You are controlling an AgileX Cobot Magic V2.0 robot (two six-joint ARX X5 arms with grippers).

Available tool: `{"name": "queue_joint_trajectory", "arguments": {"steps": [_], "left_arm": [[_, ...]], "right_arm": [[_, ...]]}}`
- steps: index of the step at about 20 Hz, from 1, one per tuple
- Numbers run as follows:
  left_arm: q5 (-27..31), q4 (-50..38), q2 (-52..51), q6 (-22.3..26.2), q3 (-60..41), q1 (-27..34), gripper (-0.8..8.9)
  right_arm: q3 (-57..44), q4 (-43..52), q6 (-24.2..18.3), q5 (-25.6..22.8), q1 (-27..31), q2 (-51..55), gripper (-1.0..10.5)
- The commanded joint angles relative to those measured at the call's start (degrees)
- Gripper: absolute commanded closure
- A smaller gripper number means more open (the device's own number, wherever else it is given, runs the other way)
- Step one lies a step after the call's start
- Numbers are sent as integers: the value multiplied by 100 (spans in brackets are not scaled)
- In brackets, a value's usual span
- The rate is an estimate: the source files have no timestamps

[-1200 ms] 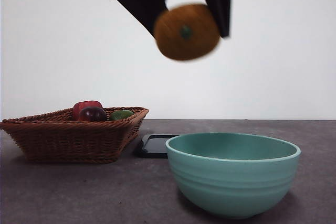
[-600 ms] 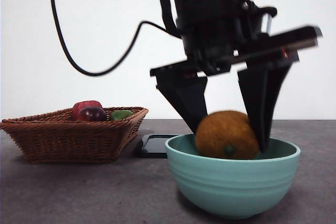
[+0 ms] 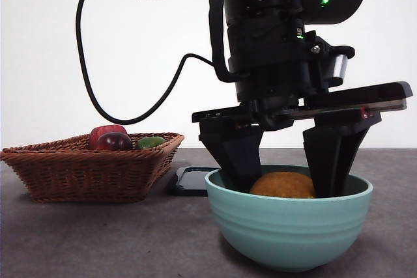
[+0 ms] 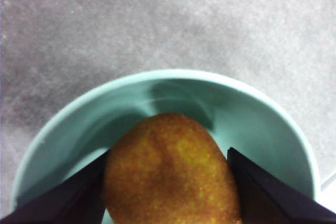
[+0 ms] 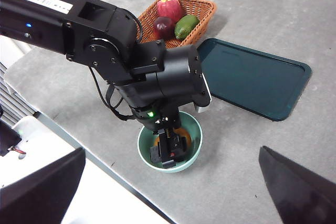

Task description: Pick up the wifruite, put it on the bowl, pick up the plate, put it on desk

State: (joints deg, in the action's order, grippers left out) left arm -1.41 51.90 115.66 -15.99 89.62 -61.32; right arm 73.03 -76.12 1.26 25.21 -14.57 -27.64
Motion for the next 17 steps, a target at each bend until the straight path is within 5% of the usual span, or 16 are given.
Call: {"name": "queue_joint_trajectory", "arguments": {"steps": [1, 3, 6, 12, 17], "left_arm": [[13, -4, 133, -33, 138, -66, 537], [13, 39, 133, -35, 140, -66, 519], [13, 107, 131, -33, 199, -61, 363], [17, 660, 127, 96, 933, -57, 332], [17, 1604, 92, 496, 1746, -101, 186]], "right_arm": [[122, 22, -46, -13, -20, -20, 296], [122, 22, -46, -13, -20, -20, 296], [122, 22, -48, -13, -20, -20, 296], [122, 22, -55, 2, -20, -20, 296], [122, 28, -63, 2, -20, -20, 296]]}}
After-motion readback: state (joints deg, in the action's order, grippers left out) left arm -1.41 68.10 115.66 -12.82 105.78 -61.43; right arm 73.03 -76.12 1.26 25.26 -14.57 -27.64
